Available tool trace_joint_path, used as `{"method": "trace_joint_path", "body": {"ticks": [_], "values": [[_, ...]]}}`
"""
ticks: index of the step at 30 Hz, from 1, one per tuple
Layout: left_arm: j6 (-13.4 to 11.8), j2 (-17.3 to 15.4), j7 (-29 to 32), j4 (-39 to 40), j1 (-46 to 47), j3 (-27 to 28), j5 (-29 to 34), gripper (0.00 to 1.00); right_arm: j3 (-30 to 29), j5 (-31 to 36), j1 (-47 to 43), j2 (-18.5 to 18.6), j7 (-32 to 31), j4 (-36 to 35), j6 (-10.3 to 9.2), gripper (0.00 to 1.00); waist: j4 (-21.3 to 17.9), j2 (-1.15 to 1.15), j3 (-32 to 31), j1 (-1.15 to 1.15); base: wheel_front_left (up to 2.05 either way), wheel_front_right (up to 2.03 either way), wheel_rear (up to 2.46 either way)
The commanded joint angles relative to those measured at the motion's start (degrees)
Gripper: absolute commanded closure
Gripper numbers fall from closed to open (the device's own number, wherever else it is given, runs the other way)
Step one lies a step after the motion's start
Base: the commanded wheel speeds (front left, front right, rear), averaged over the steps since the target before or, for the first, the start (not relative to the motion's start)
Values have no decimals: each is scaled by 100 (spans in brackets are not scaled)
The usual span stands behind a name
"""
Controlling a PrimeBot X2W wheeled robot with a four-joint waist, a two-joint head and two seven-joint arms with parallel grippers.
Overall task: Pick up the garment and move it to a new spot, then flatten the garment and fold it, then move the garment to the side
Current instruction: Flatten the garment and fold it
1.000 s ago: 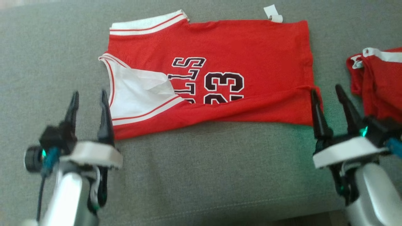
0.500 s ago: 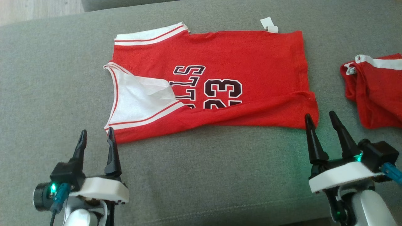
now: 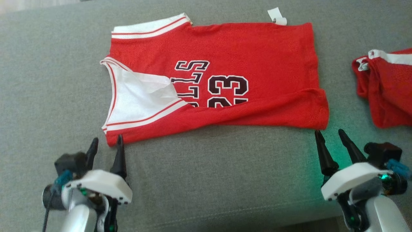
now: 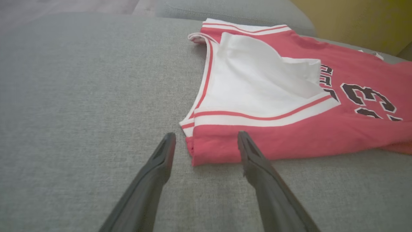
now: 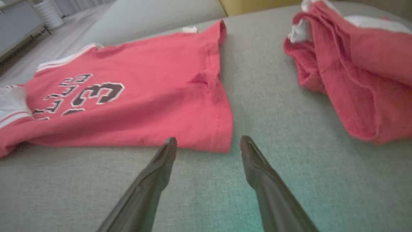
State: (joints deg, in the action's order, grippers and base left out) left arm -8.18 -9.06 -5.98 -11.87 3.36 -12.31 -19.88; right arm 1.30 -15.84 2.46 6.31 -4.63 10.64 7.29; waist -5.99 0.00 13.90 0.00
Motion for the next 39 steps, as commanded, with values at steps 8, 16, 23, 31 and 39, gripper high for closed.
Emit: {"method": "trace_joint_path", "body": {"ticks": [8,16,23,31,39], "values": [[136,-127,720,-178,558,243,-398,0,-2,-95,678,157,-430,289,20,0,12,0,294,0,0,0,0],[319,-163,1336,-279,855,212,-719,69,121,-352,1148,151,-738,741,20,5,47,0,503,0,0,0,0],[440,-263,1169,-141,965,235,-746,100,260,-765,1215,273,-800,799,20,100,70,0,596,0,0,0,0],[310,-359,848,310,899,424,-719,100,351,-997,949,523,-923,505,20,100,86,0,527,0,0,0,0],[7,-498,1100,953,201,590,-779,100,448,-1126,434,870,-1241,-18,20,100,117,0,199,0,0,0,0]]}}
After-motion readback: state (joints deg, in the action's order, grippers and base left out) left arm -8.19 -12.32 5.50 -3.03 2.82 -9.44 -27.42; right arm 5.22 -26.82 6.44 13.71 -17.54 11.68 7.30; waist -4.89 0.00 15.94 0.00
